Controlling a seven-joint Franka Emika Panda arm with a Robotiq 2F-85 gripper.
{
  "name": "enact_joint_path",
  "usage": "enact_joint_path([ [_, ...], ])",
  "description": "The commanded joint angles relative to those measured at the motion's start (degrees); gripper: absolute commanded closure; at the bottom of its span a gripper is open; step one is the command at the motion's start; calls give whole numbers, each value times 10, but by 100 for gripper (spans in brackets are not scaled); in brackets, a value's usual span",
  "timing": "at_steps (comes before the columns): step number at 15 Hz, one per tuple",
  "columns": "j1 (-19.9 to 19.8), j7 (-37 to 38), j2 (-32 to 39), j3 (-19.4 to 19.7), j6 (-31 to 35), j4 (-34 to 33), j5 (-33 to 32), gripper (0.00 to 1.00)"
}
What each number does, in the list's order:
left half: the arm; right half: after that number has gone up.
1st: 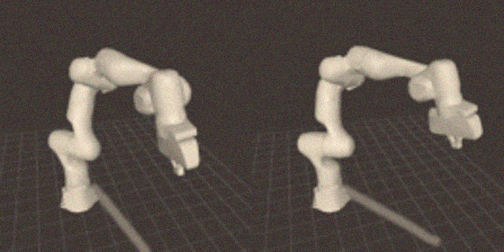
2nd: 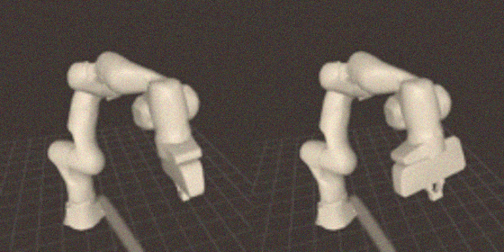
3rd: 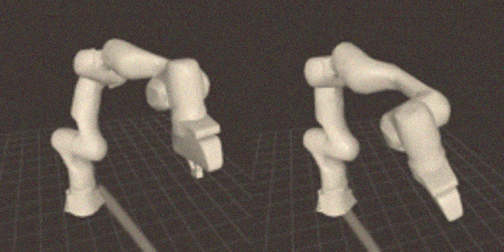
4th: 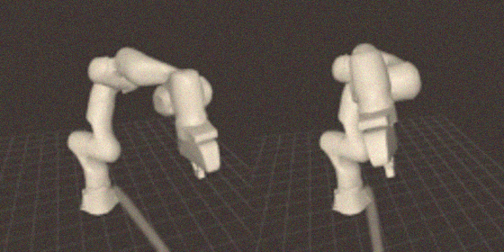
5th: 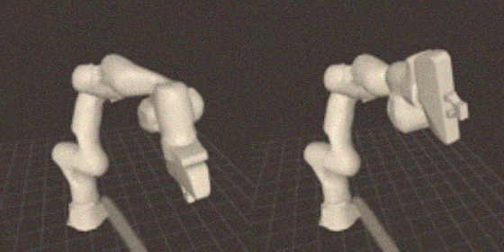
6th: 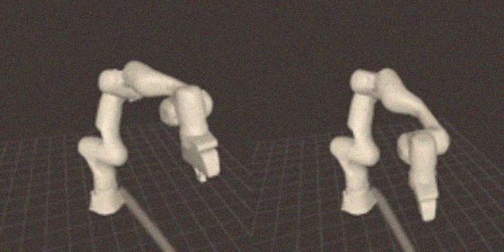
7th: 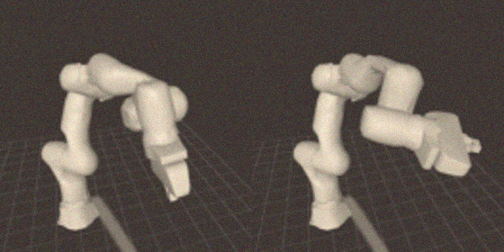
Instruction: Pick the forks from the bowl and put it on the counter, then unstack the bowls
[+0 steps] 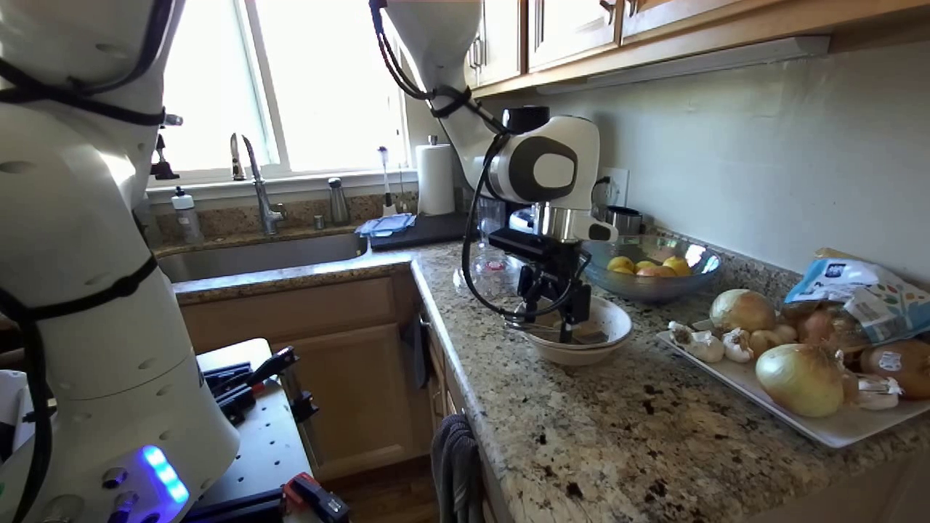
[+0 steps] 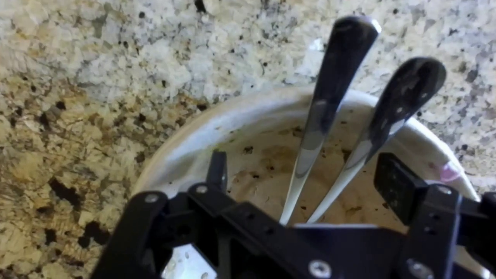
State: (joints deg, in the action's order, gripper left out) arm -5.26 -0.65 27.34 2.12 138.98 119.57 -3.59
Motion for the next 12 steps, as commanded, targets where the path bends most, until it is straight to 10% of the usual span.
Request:
enact_joint_path([
  [1, -9, -33, 16, -3, 5, -19, 19, 18],
  [5, -10, -42, 26, -4, 4, -34, 23, 25],
  [12, -16, -62, 23, -6, 2, -36, 32, 71],
])
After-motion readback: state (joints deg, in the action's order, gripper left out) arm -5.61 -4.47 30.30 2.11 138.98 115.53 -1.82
